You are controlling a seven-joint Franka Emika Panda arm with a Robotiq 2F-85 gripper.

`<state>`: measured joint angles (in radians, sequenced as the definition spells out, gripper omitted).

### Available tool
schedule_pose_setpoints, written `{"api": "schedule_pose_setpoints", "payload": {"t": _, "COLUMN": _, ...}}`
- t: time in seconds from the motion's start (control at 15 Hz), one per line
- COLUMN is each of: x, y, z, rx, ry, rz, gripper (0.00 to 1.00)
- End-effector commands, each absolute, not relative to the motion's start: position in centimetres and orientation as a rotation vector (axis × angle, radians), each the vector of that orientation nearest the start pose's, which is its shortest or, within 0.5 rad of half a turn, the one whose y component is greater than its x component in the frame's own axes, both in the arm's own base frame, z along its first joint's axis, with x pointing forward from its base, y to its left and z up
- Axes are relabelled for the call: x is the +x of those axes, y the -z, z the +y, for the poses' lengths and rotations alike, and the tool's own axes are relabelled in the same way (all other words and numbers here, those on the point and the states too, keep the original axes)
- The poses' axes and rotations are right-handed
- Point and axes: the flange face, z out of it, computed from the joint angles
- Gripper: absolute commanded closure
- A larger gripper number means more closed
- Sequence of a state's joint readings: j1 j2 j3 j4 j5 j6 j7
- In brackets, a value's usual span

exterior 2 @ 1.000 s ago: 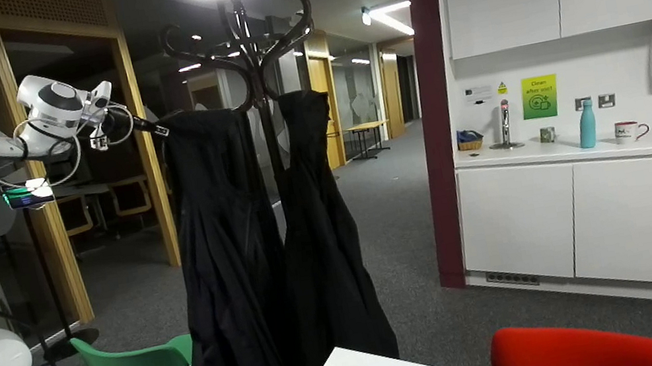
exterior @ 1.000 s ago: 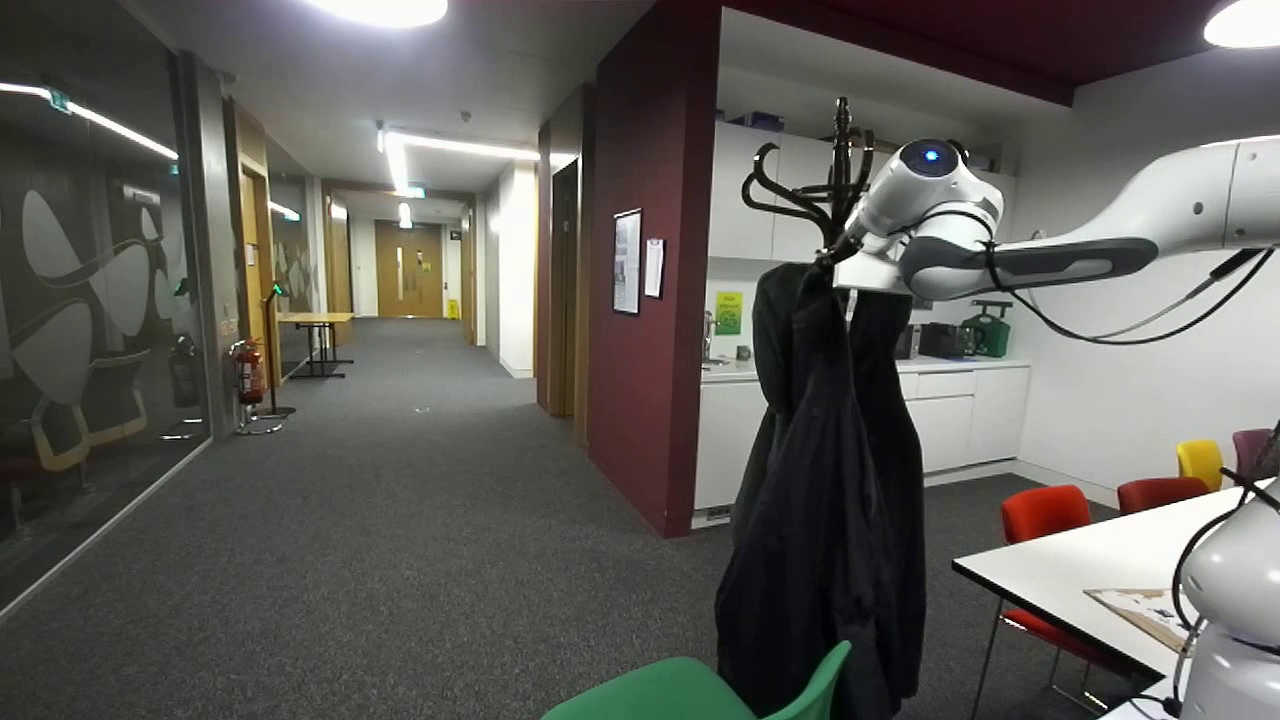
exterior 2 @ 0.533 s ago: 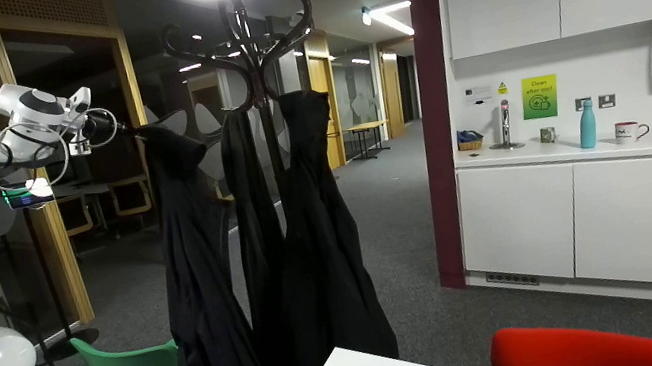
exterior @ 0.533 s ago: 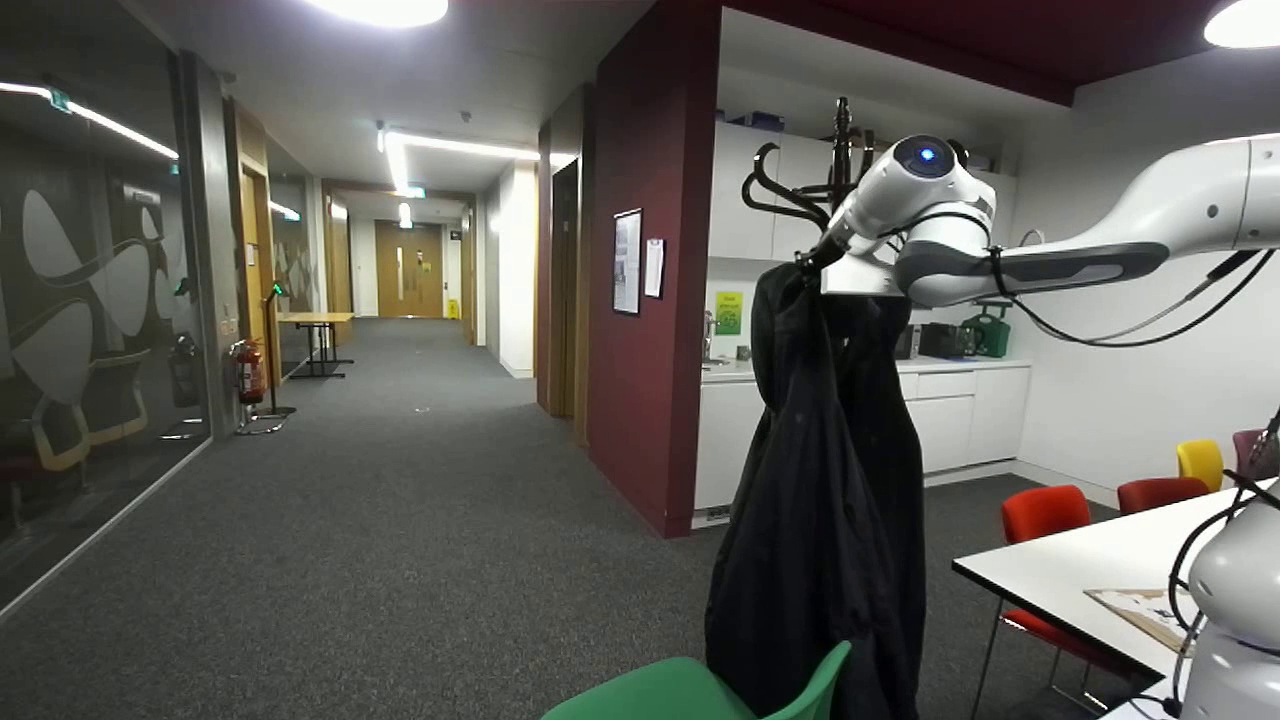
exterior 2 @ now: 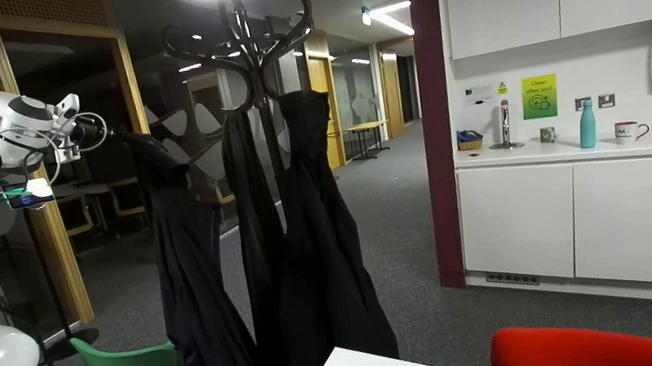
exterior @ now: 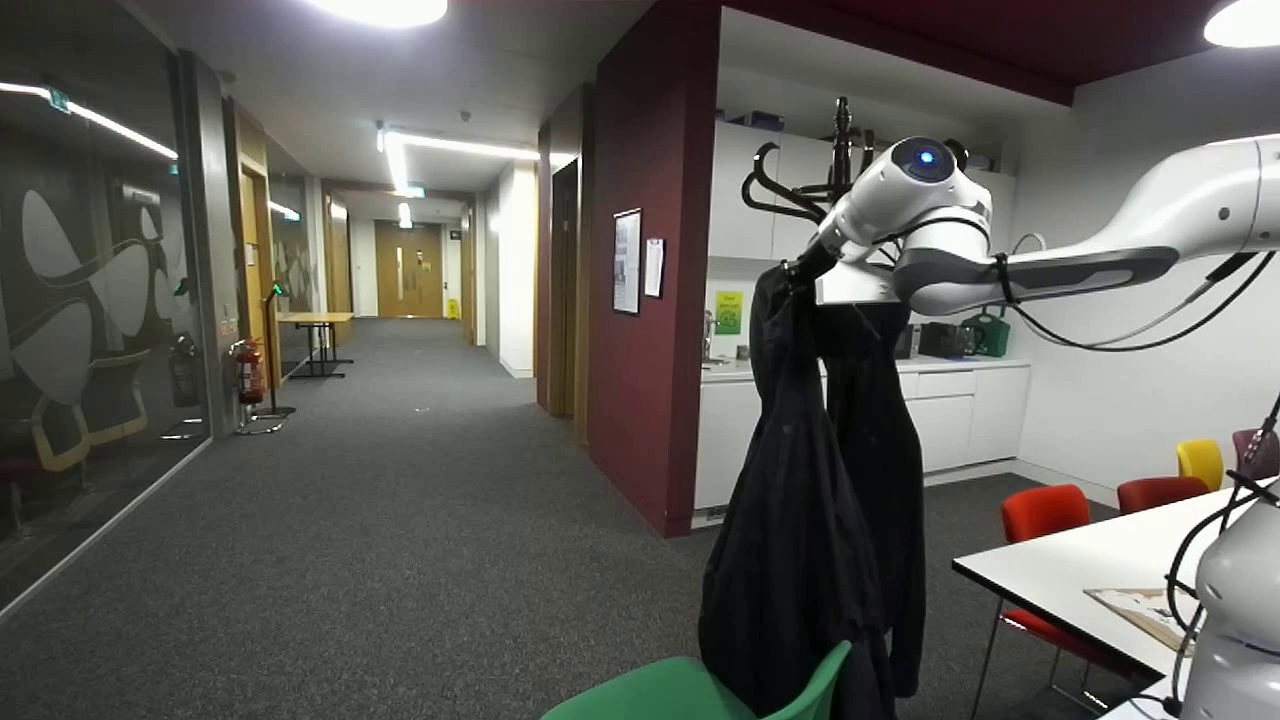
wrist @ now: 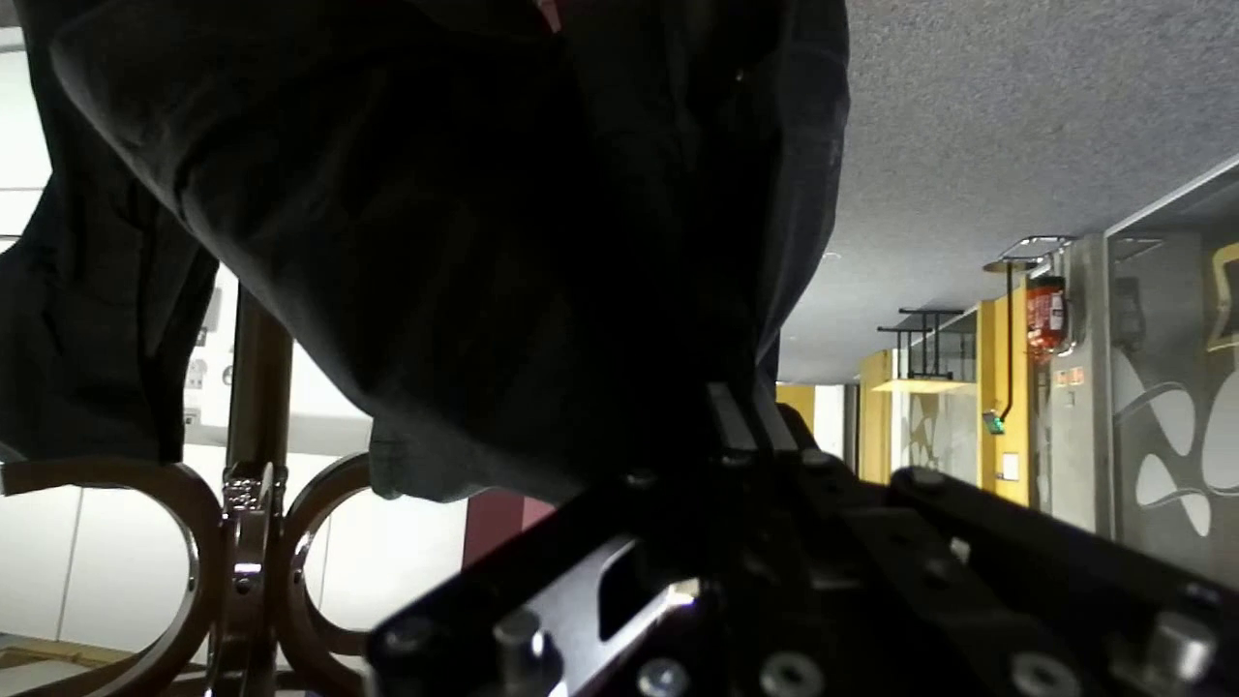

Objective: Put the middle jersey on the seat of the chair

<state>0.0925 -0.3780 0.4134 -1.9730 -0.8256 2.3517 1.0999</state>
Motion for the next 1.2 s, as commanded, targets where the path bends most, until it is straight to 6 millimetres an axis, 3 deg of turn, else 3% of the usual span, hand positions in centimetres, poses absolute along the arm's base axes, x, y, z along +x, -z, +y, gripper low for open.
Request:
{"api": "schedule_pose_setpoints", "payload": {"t": 0.0, "x": 40.3, "y": -69.8, "z": 28.8, "rx": -2.798, "ry": 1.772, "rz": 0.135, "gripper": 0.99}}
{"api": "schedule_pose_setpoints", "payload": {"t": 0.67, "x": 35.4, "y": -64.2, "z": 35.5, "rx": -2.827, "ry": 1.665, "rz": -0.163, "gripper": 0.99}}
{"api": "schedule_pose_setpoints", "payload": {"t": 0.87, "x": 32.7, "y": -63.0, "z": 36.7, "rx": -2.799, "ry": 1.639, "rz": -0.270, "gripper": 0.99}}
{"api": "schedule_pose_setpoints", "payload": {"t": 1.13, "x": 27.7, "y": -60.5, "z": 38.2, "rx": -2.739, "ry": 1.611, "rz": -0.440, "gripper": 0.99}}
